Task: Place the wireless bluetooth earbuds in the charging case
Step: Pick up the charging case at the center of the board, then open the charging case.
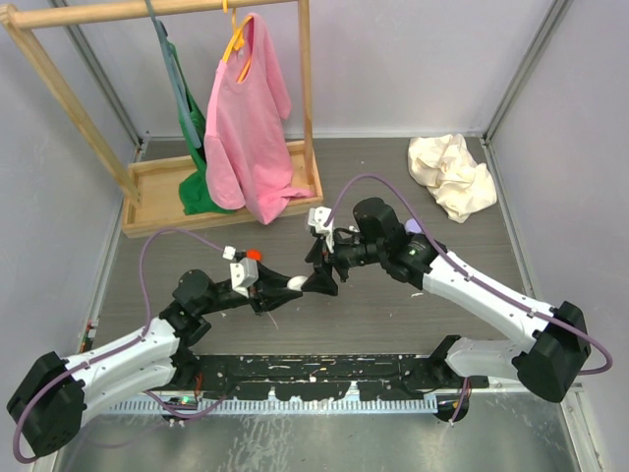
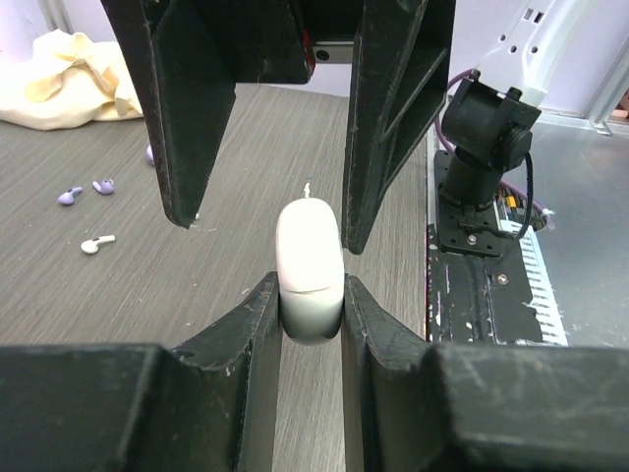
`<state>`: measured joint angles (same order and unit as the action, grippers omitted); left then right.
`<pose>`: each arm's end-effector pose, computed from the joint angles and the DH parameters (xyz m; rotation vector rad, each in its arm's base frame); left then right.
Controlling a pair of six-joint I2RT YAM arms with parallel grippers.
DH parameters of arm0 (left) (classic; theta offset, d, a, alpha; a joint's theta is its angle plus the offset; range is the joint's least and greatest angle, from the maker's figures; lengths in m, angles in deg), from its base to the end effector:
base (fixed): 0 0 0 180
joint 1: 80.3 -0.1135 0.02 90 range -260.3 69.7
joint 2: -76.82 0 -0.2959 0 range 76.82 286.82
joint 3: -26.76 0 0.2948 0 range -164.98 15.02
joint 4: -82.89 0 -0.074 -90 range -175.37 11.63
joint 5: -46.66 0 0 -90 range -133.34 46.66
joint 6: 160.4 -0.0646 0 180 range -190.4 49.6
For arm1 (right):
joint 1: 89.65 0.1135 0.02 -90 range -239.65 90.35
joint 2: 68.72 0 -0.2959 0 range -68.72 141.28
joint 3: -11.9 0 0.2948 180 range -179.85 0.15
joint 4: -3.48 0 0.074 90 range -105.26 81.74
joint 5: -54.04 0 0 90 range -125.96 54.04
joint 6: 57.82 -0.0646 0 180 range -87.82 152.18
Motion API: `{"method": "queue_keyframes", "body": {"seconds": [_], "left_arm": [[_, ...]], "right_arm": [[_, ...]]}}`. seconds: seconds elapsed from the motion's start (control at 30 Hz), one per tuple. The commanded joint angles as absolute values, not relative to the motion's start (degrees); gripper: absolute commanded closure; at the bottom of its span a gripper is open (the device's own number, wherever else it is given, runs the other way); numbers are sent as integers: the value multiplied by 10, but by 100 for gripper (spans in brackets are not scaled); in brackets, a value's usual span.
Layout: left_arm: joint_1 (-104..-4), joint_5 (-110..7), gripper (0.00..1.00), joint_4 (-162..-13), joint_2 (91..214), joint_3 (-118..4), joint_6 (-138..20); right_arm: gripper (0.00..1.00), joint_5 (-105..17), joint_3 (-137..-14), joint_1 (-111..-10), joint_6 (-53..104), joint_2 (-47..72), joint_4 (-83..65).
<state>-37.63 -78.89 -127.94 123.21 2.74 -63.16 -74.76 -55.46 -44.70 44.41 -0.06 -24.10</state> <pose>0.1317 -0.1725 0.2342 0.9612 1.2254 -1.1386 0.1950 0.2518 0.3224 -1.3714 1.6151 1.0459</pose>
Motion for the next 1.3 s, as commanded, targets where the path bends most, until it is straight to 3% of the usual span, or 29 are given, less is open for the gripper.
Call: {"method": "queue_keyframes", "body": {"seconds": [0.0, 0.7, 0.93, 1.27], "left_arm": [[-370, -818, 100, -1307, 1234, 25, -648], [-369, -800, 100, -1304, 1228, 30, -655], [-369, -734, 100, -1284, 1227, 29, -657], [-369, -629, 100, -1269, 1226, 33, -648]], "right_arm": [[25, -707, -560, -447, 436, -32, -200], [25, -640, -576, -448, 412, -25, -207], [25, -619, -581, -447, 394, -42, -204], [21, -477, -565, -455, 348, -53, -220]]}}
